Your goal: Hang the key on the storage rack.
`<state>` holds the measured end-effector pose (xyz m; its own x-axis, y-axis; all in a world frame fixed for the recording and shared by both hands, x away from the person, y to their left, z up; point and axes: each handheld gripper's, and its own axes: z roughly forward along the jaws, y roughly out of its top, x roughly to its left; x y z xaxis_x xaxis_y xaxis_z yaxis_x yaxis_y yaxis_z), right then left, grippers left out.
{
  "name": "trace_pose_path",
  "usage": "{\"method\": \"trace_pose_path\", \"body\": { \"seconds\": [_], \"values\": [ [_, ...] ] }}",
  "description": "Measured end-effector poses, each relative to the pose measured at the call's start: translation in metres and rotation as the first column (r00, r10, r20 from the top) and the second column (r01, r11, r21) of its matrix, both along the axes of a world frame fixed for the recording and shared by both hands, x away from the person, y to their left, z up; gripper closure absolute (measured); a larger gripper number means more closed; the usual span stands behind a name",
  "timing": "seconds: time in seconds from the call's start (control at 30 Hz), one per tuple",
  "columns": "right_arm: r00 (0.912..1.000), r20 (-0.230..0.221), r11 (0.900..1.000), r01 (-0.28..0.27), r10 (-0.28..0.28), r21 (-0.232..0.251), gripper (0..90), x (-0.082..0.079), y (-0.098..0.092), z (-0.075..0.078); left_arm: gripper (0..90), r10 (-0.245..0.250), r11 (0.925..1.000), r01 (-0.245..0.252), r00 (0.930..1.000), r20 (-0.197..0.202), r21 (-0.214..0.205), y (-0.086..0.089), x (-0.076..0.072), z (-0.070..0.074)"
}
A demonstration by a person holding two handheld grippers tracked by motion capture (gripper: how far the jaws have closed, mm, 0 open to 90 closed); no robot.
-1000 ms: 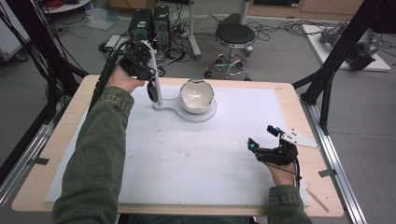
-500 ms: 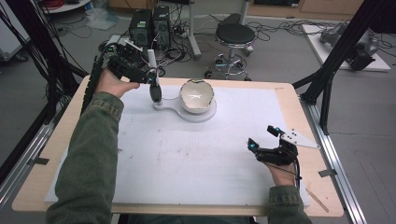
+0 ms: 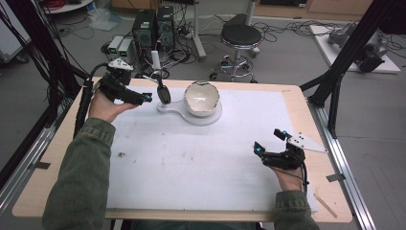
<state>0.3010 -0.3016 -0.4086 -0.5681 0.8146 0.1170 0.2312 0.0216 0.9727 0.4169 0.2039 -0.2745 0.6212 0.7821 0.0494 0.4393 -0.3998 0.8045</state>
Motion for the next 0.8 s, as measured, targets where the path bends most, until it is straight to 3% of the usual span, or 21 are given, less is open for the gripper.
{"method": "trace_pose_path", "body": {
  "seconds": [0.3,0.43,0.8],
  "values": [
    [1.0000,0.005,1.0000,0.002,-0.002,-0.001,0.7,-0.001,-0.001,0.000,1.7,-0.028,0.9990,0.031,0.9968,0.075,-0.032,0.002,-0.042,-0.009],
    [1.0000,0.007,0.9999,0.007,-0.007,0.007,0.7,-0.002,-0.001,0.001,1.7,-0.006,0.9972,0.015,0.9933,0.115,-0.073,0.009,-0.057,-0.019],
    [0.9999,0.008,1.0000,0.009,-0.009,0.002,0.7,-0.002,-0.001,0.001,1.7,0.055,0.9926,-0.040,0.9891,0.136,-0.115,0.032,-0.073,-0.042]
  ]
}}
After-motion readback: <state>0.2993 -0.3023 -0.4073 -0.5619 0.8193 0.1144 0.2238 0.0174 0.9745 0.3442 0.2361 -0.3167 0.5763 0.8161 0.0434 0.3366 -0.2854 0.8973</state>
